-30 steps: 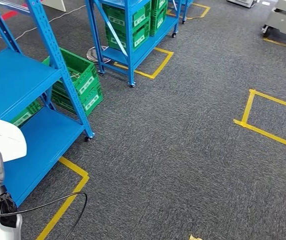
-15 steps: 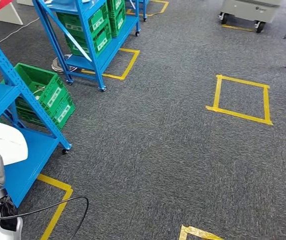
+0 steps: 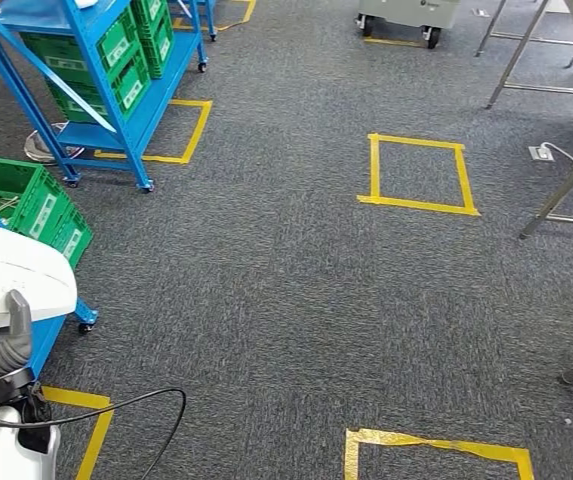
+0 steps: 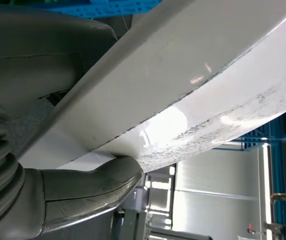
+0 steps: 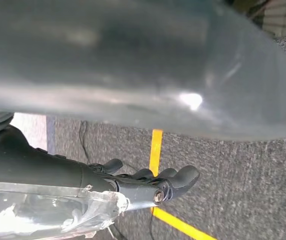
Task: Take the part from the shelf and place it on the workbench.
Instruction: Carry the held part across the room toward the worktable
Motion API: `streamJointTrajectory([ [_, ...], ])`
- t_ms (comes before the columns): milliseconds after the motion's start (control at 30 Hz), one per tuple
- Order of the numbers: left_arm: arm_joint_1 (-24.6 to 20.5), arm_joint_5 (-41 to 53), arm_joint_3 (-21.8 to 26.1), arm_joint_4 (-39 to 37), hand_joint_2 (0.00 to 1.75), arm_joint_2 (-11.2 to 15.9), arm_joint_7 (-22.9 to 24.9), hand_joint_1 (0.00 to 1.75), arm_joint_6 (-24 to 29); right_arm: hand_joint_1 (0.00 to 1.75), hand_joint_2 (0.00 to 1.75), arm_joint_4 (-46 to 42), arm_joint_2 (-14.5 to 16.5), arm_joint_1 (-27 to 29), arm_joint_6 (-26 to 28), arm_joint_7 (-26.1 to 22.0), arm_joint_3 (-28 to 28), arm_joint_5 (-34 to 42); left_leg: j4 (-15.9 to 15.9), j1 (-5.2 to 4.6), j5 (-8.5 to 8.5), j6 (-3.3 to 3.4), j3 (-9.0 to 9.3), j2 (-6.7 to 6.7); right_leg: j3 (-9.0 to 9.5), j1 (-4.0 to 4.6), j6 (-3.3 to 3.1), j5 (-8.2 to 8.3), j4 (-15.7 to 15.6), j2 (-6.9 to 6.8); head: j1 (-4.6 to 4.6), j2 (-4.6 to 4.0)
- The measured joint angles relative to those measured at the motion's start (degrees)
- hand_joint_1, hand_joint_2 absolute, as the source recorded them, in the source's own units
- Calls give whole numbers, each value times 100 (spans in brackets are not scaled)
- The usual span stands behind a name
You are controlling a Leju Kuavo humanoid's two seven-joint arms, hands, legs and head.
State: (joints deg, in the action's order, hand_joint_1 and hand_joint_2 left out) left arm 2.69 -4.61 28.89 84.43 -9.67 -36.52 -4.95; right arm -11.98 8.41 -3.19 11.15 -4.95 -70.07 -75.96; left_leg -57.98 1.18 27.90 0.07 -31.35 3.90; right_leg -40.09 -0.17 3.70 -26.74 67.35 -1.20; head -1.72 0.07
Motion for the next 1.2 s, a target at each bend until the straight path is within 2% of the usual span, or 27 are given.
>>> streamJointTrajectory([
  [67,1,38,-16,-1,175,2,-9,175,11,0,0,-2,0,-14,-7,-10,0,1,-4,-33,45,-56,47,121,374,29,-53,213,-639,-190,7,0],
  [100,0,62,-25,-3,175,3,-11,175,17,0,0,-2,0,-21,-11,-13,0,1,1,-50,57,-86,65,174,439,44,-86,239,-763,-230,15,0],
  [167,-3,92,-53,-5,175,3,-15,175,26,0,0,-2,0,-21,-18,-14,0,2,33,-54,63,-149,99,282,423,58,-156,248,-797,-106,30,0],
  [200,-6,98,-74,-7,175,3,-16,175,28,0,0,-3,1,-10,-21,-14,0,3,36,-43,86,-183,115,261,430,51,-187,259,-820,-39,36,0],
  [267,3,119,-113,-7,175,7,-24,175,30,0,0,-4,-1,-1,-28,-16,-1,4,-195,-26,269,-224,26,15,469,22,-248,284,-877,91,66,0],
  [333,39,147,-125,-9,175,21,-30,175,31,0,0,-4,-4,-15,-34,-22,-2,1,-880,-25,601,-225,-331,-279,484,6,-282,292,-896,234,108,0],
  [367,60,158,-125,-12,175,28,-31,175,31,0,0,-4,-4,-22,-34,-26,-2,-2,-1244,-26,720,-225,-539,-339,484,5,-291,291,-896,319,121,0],
  [400,75,166,-126,-16,175,32,-32,175,30,0,0,-4,-4,-24,-36,-28,-2,-4,-1473,-26,739,-224,-691,-363,488,5,-295,289,-895,407,130,0],
  [433,83,169,-127,-20,175,33,-32,175,30,0,0,-4,-4,-18,-36,-29,-2,-5,-1501,-25,640,-222,-747,-376,494,3,-296,288,-895,494,131,0],
  [467,86,170,-129,-23,175,37,-33,175,29,0,0,-4,-3,-12,-37,-30,-2,-7,-1321,-24,444,-217,-699,-393,504,-3,-293,287,-894,580,132,0],
  [500,86,180,-131,-24,175,41,-34,175,31,0,0,-4,-3,-6,-38,-31,-2,-7,-1000,-18,204,-212,-572,-452,512,-14,-283,285,-892,661,133,0],
  [533,86,210,-133,-25,175,46,-31,175,37,0,0,-5,-3,-5,-37,-35,-2,-8,-634,-9,-3,-206,-423,-588,508,-15,-261,281,-879,742,135,0],
  [567,87,262,-138,-27,175,51,-20,175,45,0,0,-7,-3,-9,-33,-45,-3,-7,-321,3,-121,-197,-290,-707,489,-19,-234,278,-859,817,135,0],
  [633,89,409,-171,-43,175,54,21,175,60,0,0,-10,-4,-6,-26,-66,-3,-5,-29,6,-160,-160,-175,-851,428,-33,-159,290,-843,952,138,0],
  [667,84,476,-208,-56,175,52,39,175,71,0,0,-11,-4,9,-24,-73,-4,-5,-4,4,-146,-128,-164,-802,392,-48,-124,302,-853,1011,134,0],
  [700,73,529,-251,-69,175,50,56,175,91,0,0,-11,-5,30,-22,-75,-4,-7,3,2,-154,-93,-161,-743,368,-55,-93,304,-853,1003,136,0],
  [767,47,598,-313,-98,175,47,131,175,211,0,0,-12,-4,45,-8,-75,-4,-18,26,11,-162,-18,-136,-601,228,-31,-43,170,-619,710,100,0],
  [833,35,625,-319,-131,175,48,256,175,404,0,0,-13,1,11,23,-76,-3,-44,32,-6,-146,31,-115,-427,-110,-14,-8,-154,61,317,69,0],
  [867,32,629,-314,-146,175,49,300,175,483,0,0,-13,2,-6,40,-81,-3,-58,32,-18,-136,44,-107,-334,-307,-22,5,-302,443,225,68,0],
  [900,27,633,-311,-156,175,51,323,175,537,0,0,-13,2,-12,55,-85,-2,-69,32,-26,-126,46,-98,-248,-443,-32,14,-372,706,180,70,0],
  [933,22,635,-311,-161,175,52,329,175,566,0,0,-13,2,-8,65,-90,-2,-76,31,-29,-113,41,-87,-168,-474,-40,20,-340,767,155,69,0],
  [967,20,636,-310,-162,175,53,333,175,584,0,0,-13,3,1,71,-91,-2,-84,31,-28,-97,29,-67,-94,-380,-47,23,-211,598,125,70,0],
  [1000,18,636,-310,-162,175,53,333,175,595,0,0,-13,3,8,74,-91,-2,-92,31,-27,-75,8,-40,-24,-178,-51,25,-22,238,51,69,0],
  [1033,16,636,-309,-161,175,56,334,175,601,0,0,-12,10,7,78,-91,-2,-98,31,-36,-49,-20,-10,39,47,-38,25,126,-166,-85,67,0],
  [1100,3,635,-304,-160,175,72,334,175,607,0,0,-11,34,-14,83,-95,-2,-105,27,-68,-5,-89,36,146,348,-18,-31,284,-700,-252,84,0],
  [1133,-4,635,-302,-160,175,80,334,175,609,0,0,-11,46,-24,85,-96,-2,-108,34,-83,4,-118,51,195,372,-1,-72,279,-763,-255,94,0],
  [1200,-14,636,-307,-160,175,86,336,175,611,0,0,-11,55,-29,86,-87,1,-121,63,-73,17,-178,84,297,354,7,-162,295,-774,-101,109,0],
])
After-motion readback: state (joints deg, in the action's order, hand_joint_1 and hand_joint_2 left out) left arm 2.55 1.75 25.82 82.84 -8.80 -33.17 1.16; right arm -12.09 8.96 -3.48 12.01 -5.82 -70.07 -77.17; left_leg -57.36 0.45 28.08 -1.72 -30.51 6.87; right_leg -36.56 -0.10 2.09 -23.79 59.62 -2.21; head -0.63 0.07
